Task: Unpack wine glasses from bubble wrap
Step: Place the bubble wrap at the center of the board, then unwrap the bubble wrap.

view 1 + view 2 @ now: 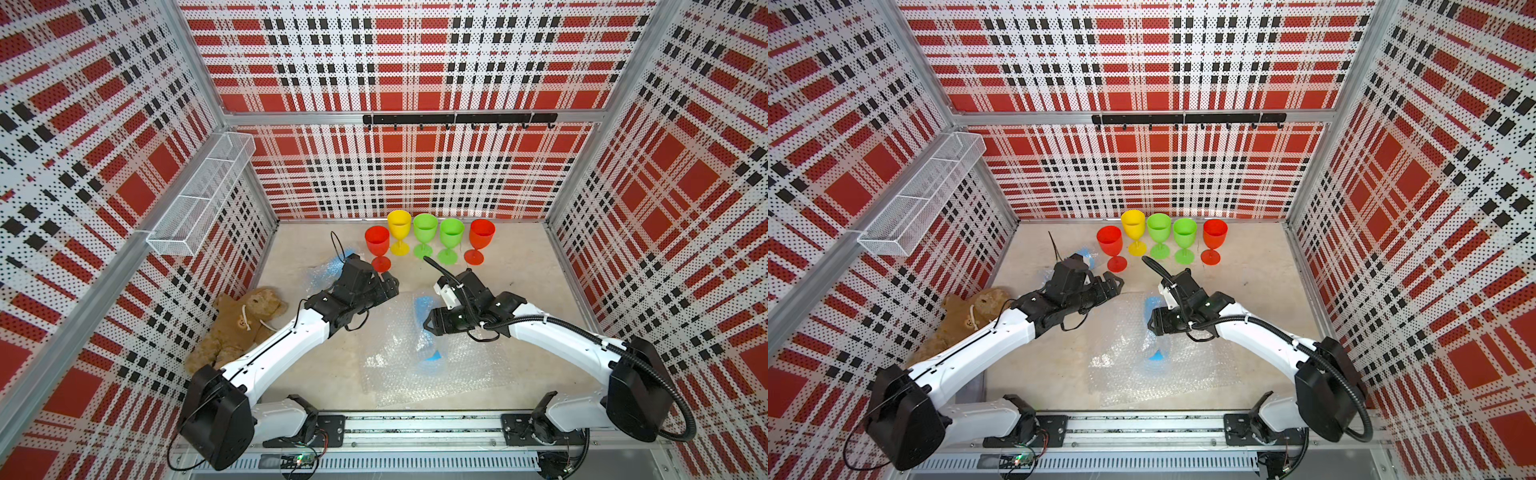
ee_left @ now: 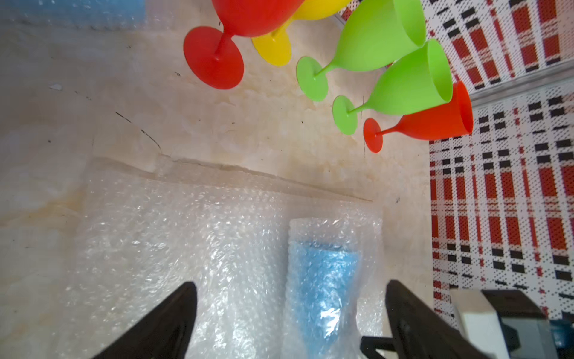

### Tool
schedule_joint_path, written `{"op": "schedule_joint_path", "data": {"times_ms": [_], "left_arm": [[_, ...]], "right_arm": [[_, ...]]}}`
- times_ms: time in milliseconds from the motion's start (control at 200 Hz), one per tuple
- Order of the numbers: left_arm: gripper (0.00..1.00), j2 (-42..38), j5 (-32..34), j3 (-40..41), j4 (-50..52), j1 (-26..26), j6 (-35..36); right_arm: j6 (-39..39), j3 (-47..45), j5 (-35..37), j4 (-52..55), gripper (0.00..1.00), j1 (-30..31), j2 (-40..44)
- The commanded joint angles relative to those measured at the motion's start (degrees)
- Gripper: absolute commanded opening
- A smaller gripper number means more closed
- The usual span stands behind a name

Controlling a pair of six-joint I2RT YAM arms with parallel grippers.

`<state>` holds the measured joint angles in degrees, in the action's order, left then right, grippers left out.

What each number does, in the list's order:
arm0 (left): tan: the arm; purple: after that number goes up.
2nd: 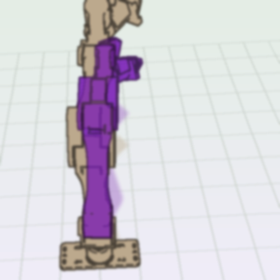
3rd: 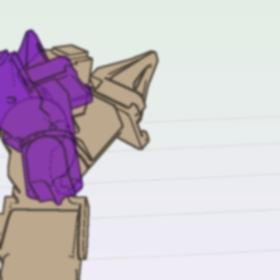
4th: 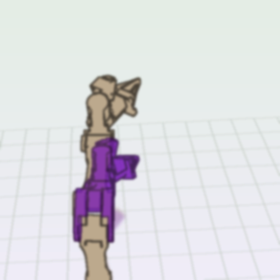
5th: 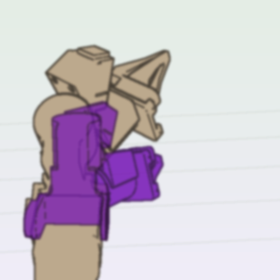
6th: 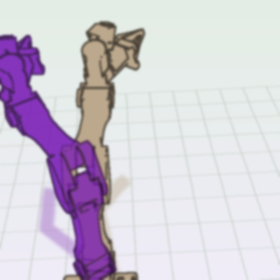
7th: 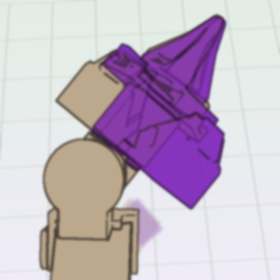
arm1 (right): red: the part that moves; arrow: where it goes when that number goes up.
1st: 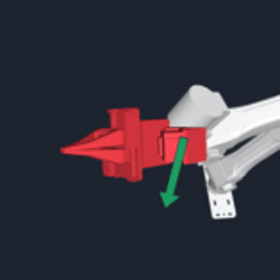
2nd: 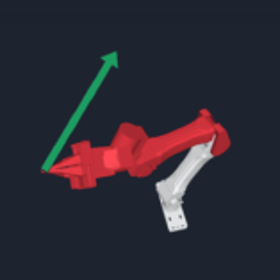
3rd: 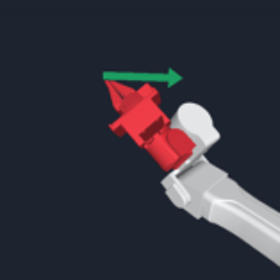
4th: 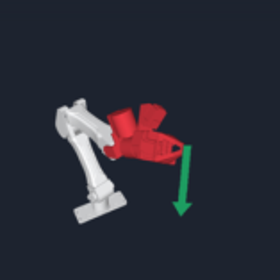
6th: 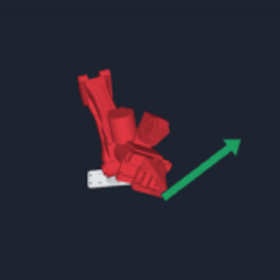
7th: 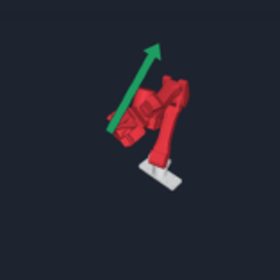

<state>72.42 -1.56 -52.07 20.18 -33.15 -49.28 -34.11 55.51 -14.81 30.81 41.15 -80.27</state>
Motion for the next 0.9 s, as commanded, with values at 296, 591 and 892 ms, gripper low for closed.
{"op": "schedule_joint_path", "data": {"times_ms": [296, 591, 892], "left_arm": [[0.86, 5.59, -1.72, 2.63, -3.75, -12.97, 5.28], [0.81, 8.03, -7.48, 5.36, -7.96, -16.48, 8.08], [0.63, 12.37, -10.93, 6.31, -12.0, -16.6, 9.19]], "right_arm": [[0.93, -1.12, 5.93, -0.06, 0.14, 0.34, 1.12], [0.97, -2.59, 5.14, -1.68, 0.02, 0.34, 2.09], [1.66, -2.5, 4.78, -1.89, 0.01, 0.25, 1.7]]}}
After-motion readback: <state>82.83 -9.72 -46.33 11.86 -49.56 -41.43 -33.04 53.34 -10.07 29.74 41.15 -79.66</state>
